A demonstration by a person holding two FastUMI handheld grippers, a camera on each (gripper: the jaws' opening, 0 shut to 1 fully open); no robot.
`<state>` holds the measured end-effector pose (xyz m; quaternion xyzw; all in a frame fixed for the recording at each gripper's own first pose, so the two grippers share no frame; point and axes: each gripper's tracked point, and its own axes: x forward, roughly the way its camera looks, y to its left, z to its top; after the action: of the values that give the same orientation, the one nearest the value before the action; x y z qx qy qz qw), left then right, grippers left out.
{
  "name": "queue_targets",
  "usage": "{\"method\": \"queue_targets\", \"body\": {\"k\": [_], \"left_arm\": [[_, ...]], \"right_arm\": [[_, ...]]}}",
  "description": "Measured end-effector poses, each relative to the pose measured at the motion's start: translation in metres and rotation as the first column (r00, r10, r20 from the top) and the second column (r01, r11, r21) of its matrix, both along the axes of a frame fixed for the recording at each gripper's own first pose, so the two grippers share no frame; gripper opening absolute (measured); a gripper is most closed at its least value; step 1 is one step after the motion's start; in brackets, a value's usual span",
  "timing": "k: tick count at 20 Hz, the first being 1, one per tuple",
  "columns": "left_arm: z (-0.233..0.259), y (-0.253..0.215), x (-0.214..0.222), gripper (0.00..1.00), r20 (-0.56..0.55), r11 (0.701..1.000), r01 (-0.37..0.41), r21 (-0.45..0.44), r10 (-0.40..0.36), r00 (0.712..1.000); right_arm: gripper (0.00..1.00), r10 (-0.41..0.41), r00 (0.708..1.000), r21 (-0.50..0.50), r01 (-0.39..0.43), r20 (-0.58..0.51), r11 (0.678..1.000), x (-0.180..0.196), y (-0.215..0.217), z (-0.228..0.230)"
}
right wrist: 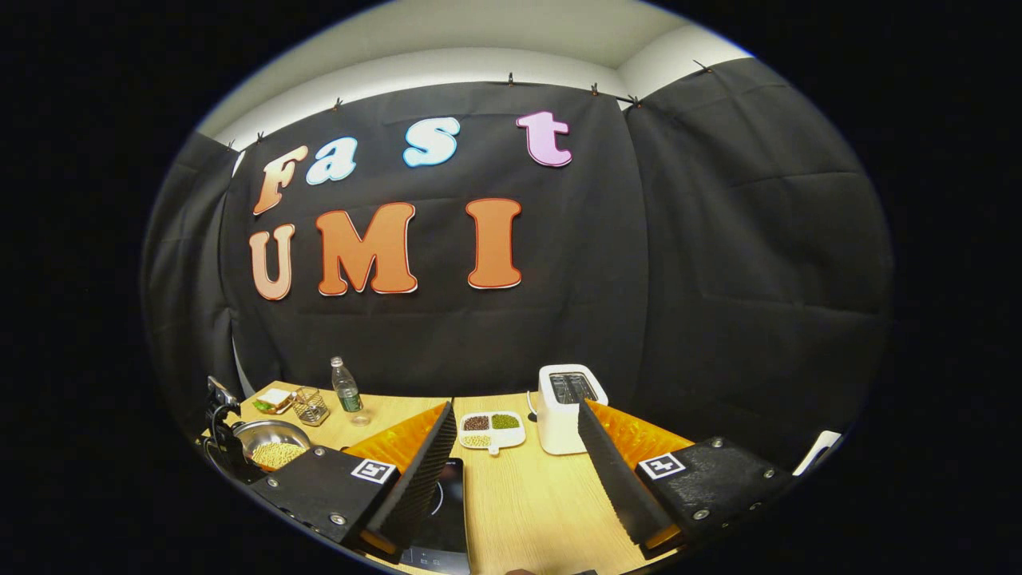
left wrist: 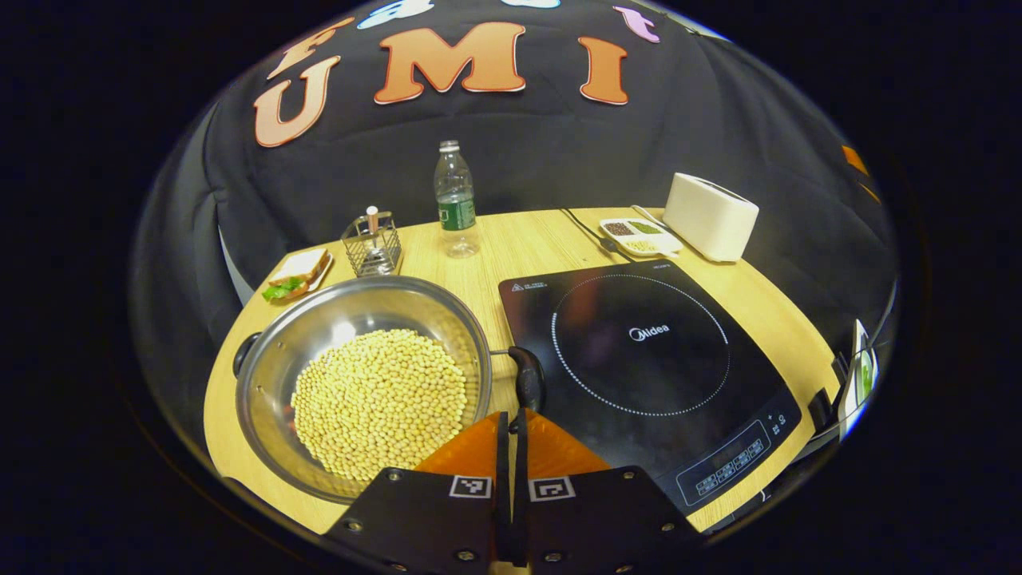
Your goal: First push the handle of the pot to place it horizontally, then grasp the pot with both hands and set it on the induction cooktop.
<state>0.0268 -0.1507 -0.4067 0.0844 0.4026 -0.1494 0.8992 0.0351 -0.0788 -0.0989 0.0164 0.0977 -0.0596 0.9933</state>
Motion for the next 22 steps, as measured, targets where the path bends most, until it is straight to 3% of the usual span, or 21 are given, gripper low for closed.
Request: {"method": "queue_targets", "body": {"k": [1, 3, 8, 16, 17, 18, 22], "left_arm": [[-0.001, 0.001, -0.003, 0.02, -0.012, 1.0, 0.0, 0.0, 0.0, 1.0], [0.0, 0.001, 0.0, 0.02, -0.008, 1.0, 0.003, 0.004, -0.003, 1.0], [-0.006, 0.004, -0.01, 0.02, -0.026, 0.999, 0.039, 0.036, -0.038, 0.999], [-0.008, 0.003, -0.002, 0.02, -0.017, 0.999, 0.027, 0.039, -0.026, 1.0], [-0.009, 0.003, -0.001, 0.02, -0.017, 0.999, 0.025, 0.041, -0.024, 1.0], [-0.01, 0.003, 0.001, 0.02, -0.014, 0.999, 0.024, 0.043, -0.023, 1.0], [-0.01, 0.0, 0.01, 0.02, 0.001, 0.998, 0.026, 0.058, -0.026, 1.0]], "right_arm": [[1.0, 0.004, 1.0, 0.006, -0.004, -0.006, 1.0, 0.0, 0.002, -0.002], [0.95, 0.008, 1.0, 0.015, -0.008, -0.011, 1.0, 0.002, 0.003, -0.004], [0.95, 0.02, 1.0, 0.008, -0.02, -0.011, 1.0, 0.002, 0.007, -0.006], [0.95, 0.035, 0.999, 0.006, -0.035, -0.018, 0.999, 0.006, 0.014, -0.011], [1.0, 0.035, 0.999, 0.01, -0.035, -0.02, 0.999, 0.007, 0.014, -0.012], [0.95, 0.035, 0.999, 0.012, -0.034, -0.021, 0.999, 0.007, 0.013, -0.013], [0.95, 0.028, 0.999, 0.009, -0.028, -0.024, 1.0, 0.009, 0.01, -0.016]]}}
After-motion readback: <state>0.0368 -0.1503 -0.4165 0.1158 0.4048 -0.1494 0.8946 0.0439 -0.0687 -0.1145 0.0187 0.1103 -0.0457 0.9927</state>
